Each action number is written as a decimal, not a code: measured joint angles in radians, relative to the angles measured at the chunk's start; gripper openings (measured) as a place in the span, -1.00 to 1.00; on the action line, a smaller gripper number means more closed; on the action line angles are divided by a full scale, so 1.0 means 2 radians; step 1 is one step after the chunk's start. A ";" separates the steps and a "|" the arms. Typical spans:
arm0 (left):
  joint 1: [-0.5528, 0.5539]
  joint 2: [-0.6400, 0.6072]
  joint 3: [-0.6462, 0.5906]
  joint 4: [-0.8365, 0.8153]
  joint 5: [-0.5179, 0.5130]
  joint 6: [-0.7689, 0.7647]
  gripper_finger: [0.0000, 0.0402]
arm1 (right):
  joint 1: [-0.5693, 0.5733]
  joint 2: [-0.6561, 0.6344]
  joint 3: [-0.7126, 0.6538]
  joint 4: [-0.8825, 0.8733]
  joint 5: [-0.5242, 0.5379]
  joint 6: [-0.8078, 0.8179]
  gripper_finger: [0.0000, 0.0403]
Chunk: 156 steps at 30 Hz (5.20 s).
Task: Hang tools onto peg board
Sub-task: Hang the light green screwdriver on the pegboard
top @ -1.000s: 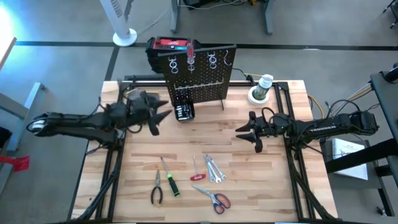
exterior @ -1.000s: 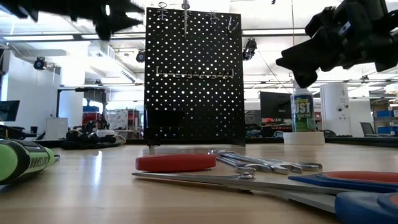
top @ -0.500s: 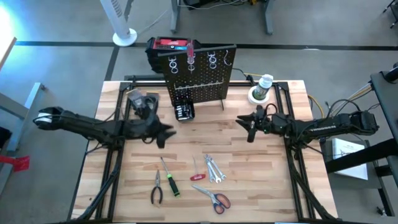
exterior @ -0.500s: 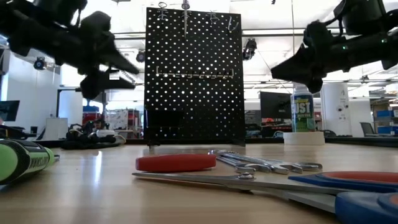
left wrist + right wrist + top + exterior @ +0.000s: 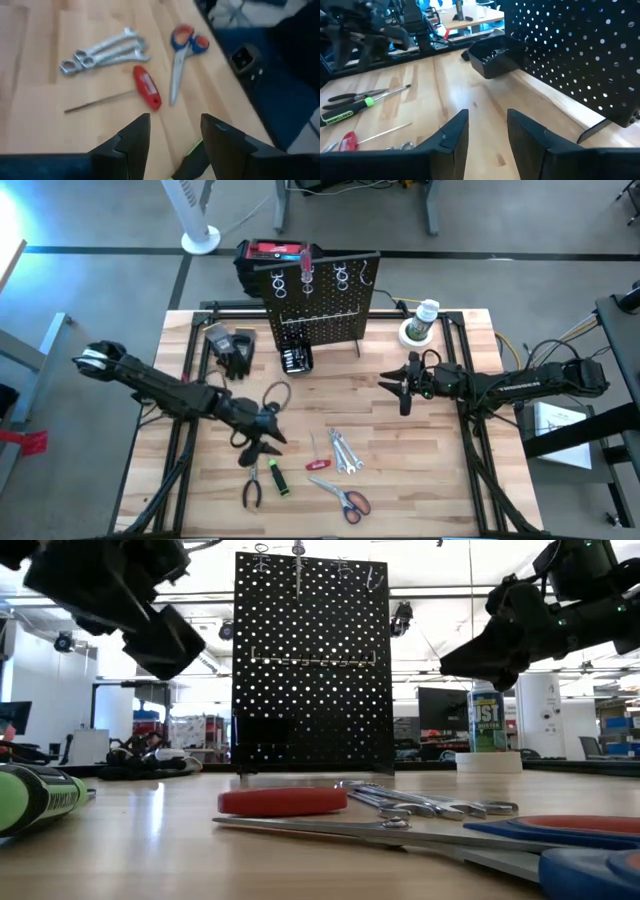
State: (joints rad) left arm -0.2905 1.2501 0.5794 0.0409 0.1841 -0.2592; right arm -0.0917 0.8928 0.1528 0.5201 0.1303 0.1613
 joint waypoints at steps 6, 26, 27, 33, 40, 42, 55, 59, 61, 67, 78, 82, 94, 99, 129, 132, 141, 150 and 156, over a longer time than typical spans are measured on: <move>-0.022 0.107 0.083 -0.091 0.011 0.026 -0.17 | 0.000 0.000 0.000 -0.012 0.000 -0.025 -0.36; -0.064 0.188 0.155 -0.272 0.002 0.137 -0.17 | 0.000 0.000 0.000 -0.047 0.001 -0.033 -0.27; -0.064 0.190 0.155 -0.271 -0.013 0.147 -0.17 | 0.000 0.000 0.000 -0.047 0.001 -0.032 -0.27; -0.063 0.214 0.155 -0.246 -0.048 0.190 -0.17 | 0.000 0.000 -0.001 -0.048 0.001 -0.023 -0.30; -0.063 0.260 0.157 -0.226 -0.058 0.185 -0.22 | 0.000 0.000 -0.001 -0.048 0.001 -0.023 -0.31; -0.063 0.263 0.157 -0.217 -0.060 0.185 -0.26 | 0.000 0.000 -0.001 -0.049 0.001 -0.020 -0.30; -0.048 0.255 0.153 -0.134 -0.108 0.133 -0.45 | 0.000 0.000 -0.001 -0.049 0.001 0.000 -0.38; -0.034 0.263 0.155 -0.125 -0.107 0.072 -0.63 | 0.000 0.000 -0.001 -0.049 0.001 0.011 -0.42; -0.030 0.264 0.155 -0.121 -0.107 0.067 -0.66 | 0.000 0.000 -0.001 -0.049 0.000 0.011 -0.44; -0.023 0.266 0.155 -0.094 -0.122 0.053 -0.66 | 0.000 0.000 -0.001 -0.048 -0.001 0.011 -0.50; -0.022 0.226 0.187 -0.076 -0.209 0.067 -0.66 | 0.003 0.000 -0.001 -0.049 -0.006 0.006 -0.57; -0.022 0.195 0.198 -0.069 -0.228 0.081 -0.66 | 0.003 0.000 -0.001 -0.051 -0.006 0.005 -0.59; -0.022 0.083 0.197 -0.034 -0.332 0.122 -0.66 | 0.003 0.000 -0.001 -0.056 -0.026 0.001 -0.66; -0.021 0.054 0.197 -0.013 -0.375 0.137 -0.66 | 0.003 0.000 -0.001 -0.062 -0.026 0.001 -0.67; 0.078 -0.087 0.212 0.327 -0.515 0.399 -0.66 | 0.003 0.000 -0.001 -0.077 -0.012 0.043 -0.73; 0.107 -0.089 0.212 0.370 -0.469 0.395 -0.66 | 0.003 0.000 -0.001 -0.090 -0.012 0.050 -0.76; 0.203 -0.086 0.212 0.405 -0.377 0.327 -0.66 | 0.003 0.000 -0.001 -0.092 -0.012 0.050 -0.82; 0.270 -0.077 0.282 0.338 -0.332 0.273 -0.66 | 0.003 0.000 -0.001 -0.092 -0.012 0.050 -0.83; 0.273 -0.024 0.350 0.273 -0.318 0.273 -0.66 | 0.003 0.000 -0.001 -0.094 0.006 0.050 -0.86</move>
State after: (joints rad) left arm 0.2549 1.2025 1.2795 0.5869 -0.4515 0.2868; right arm -0.0860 0.8925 0.1513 0.3325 0.1419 0.2623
